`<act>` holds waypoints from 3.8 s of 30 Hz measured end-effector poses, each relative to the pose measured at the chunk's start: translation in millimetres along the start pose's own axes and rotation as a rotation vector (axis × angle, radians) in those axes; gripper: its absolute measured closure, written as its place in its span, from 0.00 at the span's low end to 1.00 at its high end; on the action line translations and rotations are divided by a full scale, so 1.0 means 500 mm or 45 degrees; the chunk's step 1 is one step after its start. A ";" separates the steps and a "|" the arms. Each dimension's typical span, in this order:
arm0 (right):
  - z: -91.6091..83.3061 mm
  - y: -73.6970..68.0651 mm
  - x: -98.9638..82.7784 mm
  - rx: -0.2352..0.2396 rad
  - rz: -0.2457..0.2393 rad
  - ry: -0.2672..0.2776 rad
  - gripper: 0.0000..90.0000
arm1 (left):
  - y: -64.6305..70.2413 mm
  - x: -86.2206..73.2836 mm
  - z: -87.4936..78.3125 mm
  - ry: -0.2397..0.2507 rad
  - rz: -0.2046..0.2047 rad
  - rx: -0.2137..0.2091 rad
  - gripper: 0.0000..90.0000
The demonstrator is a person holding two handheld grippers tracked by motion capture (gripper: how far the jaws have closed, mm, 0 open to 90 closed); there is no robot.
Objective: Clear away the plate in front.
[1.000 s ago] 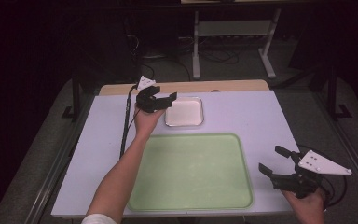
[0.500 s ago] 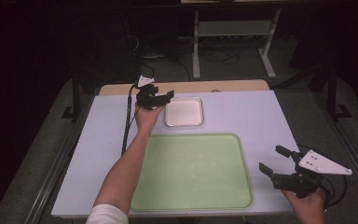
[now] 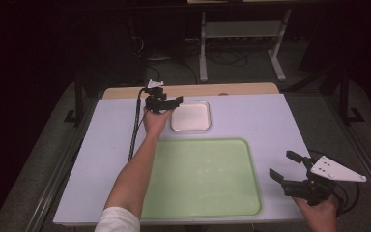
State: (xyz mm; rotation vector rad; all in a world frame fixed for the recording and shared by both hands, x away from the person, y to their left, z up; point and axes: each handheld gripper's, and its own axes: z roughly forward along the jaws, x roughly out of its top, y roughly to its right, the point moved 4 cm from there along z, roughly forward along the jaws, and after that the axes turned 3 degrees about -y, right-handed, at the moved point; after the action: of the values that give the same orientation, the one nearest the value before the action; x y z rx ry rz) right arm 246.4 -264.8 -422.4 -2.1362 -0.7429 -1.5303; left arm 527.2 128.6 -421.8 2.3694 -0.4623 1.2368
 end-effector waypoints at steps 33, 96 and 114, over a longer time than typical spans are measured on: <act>-0.001 -0.002 0.001 0.003 0.000 0.005 0.15 | -0.051 -0.078 0.055 -0.241 -0.220 0.041 0.49; 0.009 -0.009 0.004 0.020 -0.011 0.000 0.15 | -0.030 -0.096 0.034 -0.236 -0.483 0.192 0.99; 0.014 -0.010 0.003 0.026 -0.006 -0.002 0.15 | -0.017 -0.061 -0.013 -0.101 -0.531 0.125 0.99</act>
State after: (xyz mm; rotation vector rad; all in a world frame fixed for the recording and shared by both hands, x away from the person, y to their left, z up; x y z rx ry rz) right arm 248.6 -256.3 -422.8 -2.1230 -0.7608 -1.5170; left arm 509.9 142.3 -445.8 2.4363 0.0744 0.9937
